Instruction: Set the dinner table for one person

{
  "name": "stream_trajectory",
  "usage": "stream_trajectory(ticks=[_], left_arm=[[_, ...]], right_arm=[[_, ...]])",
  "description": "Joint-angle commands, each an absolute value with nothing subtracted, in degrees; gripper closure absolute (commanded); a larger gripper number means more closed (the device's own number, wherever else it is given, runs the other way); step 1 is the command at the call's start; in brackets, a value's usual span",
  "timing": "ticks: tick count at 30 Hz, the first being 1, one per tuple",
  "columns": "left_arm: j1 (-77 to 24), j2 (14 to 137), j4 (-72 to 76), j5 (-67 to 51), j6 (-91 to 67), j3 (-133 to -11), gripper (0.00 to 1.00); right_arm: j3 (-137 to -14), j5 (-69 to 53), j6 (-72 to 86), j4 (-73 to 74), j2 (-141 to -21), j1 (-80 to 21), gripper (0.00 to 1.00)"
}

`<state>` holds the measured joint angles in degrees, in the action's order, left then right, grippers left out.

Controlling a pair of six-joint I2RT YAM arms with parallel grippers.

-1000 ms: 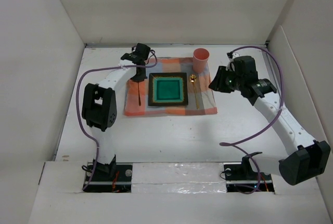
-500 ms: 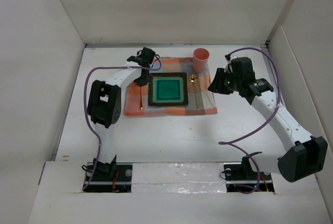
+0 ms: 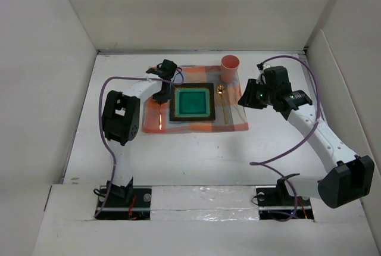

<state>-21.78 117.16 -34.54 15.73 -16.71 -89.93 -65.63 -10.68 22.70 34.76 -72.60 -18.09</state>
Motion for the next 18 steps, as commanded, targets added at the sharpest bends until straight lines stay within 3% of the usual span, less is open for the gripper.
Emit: stream_trajectory(ticks=[1, 18], left_arm=[[-22.0, 116.1, -33.0, 15.3, -16.3, -89.3, 1.0], [-22.0, 118.4, -33.3, 16.3, -14.9, -92.9, 1.0]], right_arm=[[-65.7, -10.1, 22.4, 34.0, -71.4, -18.4, 0.61], [-66.2, -10.2, 22.1, 33.7, -71.6, -18.4, 0.61]])
